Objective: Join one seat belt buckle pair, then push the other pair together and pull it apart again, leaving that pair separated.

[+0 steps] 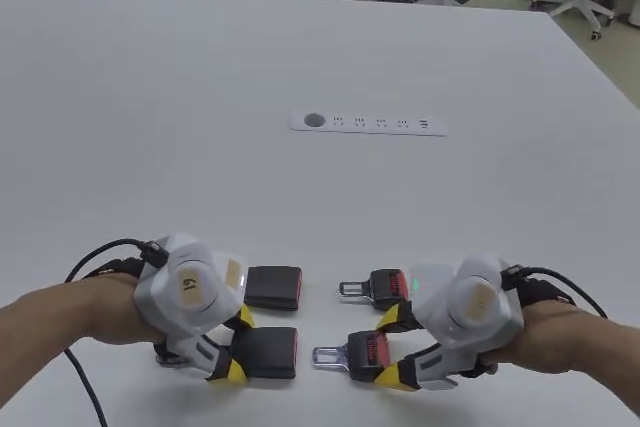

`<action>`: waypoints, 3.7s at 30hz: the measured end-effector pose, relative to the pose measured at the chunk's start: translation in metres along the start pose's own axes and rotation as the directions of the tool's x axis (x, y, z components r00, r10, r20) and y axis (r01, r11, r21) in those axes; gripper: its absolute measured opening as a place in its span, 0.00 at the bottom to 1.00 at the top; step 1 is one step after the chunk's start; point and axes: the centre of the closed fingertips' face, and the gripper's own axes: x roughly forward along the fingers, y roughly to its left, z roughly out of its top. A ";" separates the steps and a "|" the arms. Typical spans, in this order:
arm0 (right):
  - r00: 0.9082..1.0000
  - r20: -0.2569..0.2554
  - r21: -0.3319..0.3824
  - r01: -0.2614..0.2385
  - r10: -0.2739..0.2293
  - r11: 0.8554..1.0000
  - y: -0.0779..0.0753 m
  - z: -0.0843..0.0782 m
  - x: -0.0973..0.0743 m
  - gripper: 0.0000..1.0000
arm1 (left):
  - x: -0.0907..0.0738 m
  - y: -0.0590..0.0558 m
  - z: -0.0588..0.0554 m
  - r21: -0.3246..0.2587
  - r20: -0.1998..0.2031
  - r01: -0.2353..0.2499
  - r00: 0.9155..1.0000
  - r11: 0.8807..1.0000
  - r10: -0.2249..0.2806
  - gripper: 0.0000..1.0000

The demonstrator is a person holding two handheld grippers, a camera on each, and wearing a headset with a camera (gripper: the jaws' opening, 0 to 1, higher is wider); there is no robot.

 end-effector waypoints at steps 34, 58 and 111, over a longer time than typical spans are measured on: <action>1.000 0.015 -0.009 -0.002 0.002 1.000 0.004 0.019 0.017 0.30 | -0.001 -0.002 0.002 -0.013 0.001 0.003 1.000 1.000 -0.003 0.33; 0.999 0.047 -0.006 0.012 -0.012 1.000 0.004 0.025 0.023 0.30 | -0.001 -0.001 0.000 -0.022 0.015 -0.002 1.000 1.000 0.002 0.33; 1.000 0.007 0.001 0.007 -0.007 1.000 0.005 0.032 0.027 0.28 | -0.001 0.000 0.000 -0.001 0.012 0.001 1.000 1.000 0.000 0.32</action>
